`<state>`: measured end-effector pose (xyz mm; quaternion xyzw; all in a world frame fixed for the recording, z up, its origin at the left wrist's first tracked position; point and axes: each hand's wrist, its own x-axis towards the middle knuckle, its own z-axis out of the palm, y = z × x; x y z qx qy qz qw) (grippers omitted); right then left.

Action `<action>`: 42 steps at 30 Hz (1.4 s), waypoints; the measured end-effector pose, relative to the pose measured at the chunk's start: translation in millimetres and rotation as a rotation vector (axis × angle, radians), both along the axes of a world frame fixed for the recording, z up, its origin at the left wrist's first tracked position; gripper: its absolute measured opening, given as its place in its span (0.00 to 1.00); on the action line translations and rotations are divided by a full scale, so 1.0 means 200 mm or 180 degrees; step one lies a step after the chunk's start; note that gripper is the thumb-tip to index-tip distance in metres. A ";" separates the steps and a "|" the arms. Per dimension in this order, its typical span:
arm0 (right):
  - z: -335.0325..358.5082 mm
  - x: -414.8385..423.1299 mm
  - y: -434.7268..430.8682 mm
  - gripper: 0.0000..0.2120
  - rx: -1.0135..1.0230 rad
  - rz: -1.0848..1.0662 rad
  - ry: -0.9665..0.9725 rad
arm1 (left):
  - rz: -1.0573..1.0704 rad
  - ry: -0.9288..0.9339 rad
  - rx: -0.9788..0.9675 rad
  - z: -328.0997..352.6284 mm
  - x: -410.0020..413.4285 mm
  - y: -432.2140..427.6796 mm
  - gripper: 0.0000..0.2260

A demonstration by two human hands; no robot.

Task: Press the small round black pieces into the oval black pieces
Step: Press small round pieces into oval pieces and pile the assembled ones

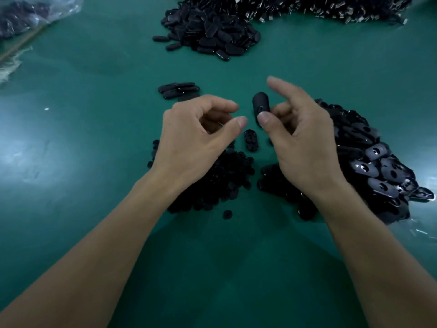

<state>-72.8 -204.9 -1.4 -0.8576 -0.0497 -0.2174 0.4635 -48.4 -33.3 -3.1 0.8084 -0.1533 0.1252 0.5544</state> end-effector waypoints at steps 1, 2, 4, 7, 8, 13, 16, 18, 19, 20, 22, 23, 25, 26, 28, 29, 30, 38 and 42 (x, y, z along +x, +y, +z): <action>0.00 0.00 0.00 0.21 0.0214 0.0143 0.0077 | -0.0043 0.0047 -0.0024 0.00 0.00 0.00 0.06; 0.00 0.00 0.01 0.20 0.0376 0.0261 0.0104 | -0.0074 0.0068 -0.0027 0.00 0.00 0.00 0.07; 0.01 0.00 0.02 0.15 0.0618 0.0372 0.0083 | -0.0115 0.0060 -0.0021 0.00 0.00 0.00 0.06; 0.01 -0.01 0.03 0.10 0.1011 0.0481 0.0072 | -0.0195 0.0055 -0.0052 0.01 0.00 0.00 0.05; 0.01 -0.01 0.04 0.09 0.1152 0.0532 0.0108 | -0.0229 0.0061 -0.0071 0.01 0.00 0.00 0.04; 0.01 -0.02 0.05 0.07 0.1542 0.0733 0.0267 | -0.0277 0.0045 -0.0103 0.01 0.01 0.01 0.05; 0.01 -0.01 0.05 0.07 0.1530 0.0719 0.0240 | -0.0297 0.0045 -0.0136 0.01 0.01 0.01 0.06; 0.01 -0.01 0.05 0.07 0.1386 0.0543 0.0150 | -0.0298 -0.0003 -0.0142 0.01 0.01 0.01 0.06; 0.01 -0.01 0.04 0.07 0.1296 0.0443 0.0096 | -0.0295 -0.0029 -0.0151 0.01 0.01 0.01 0.06; 0.01 0.00 0.04 0.07 0.1248 0.0368 0.0061 | -0.0287 -0.0046 -0.0160 0.01 0.01 0.01 0.06; 0.01 0.00 0.03 0.07 0.1312 0.0319 0.0057 | -0.0267 -0.0060 -0.0156 0.01 0.02 0.01 0.06; 0.01 0.00 0.03 0.07 0.1373 0.0326 0.0082 | -0.0260 -0.0065 -0.0151 0.01 0.02 0.01 0.06; 0.01 -0.01 0.04 0.07 0.1480 0.0356 0.0145 | -0.0252 -0.0060 -0.0166 0.01 0.02 0.01 0.06; 0.01 -0.01 0.04 0.06 0.1535 0.0388 0.0176 | -0.0249 -0.0034 -0.0185 0.01 0.02 0.01 0.05; 0.01 -0.01 0.05 0.06 0.1632 0.0435 0.0221 | -0.0273 0.0049 -0.0228 0.02 0.02 0.02 0.05; 0.01 0.00 0.05 0.06 0.1661 0.0444 0.0227 | -0.0306 0.0092 -0.0263 0.02 0.01 0.02 0.05; 0.01 0.00 0.05 0.05 0.1678 0.0444 0.0223 | -0.0345 0.0133 -0.0323 0.02 0.01 0.02 0.05; -0.03 -0.03 0.06 0.17 -0.1370 -0.0023 0.0420 | 0.0097 0.0152 -0.0809 0.02 0.04 0.03 0.04; -0.01 -0.06 0.10 0.18 -0.2226 0.0512 0.0611 | 0.0227 0.0257 -0.0809 0.02 0.05 0.03 0.04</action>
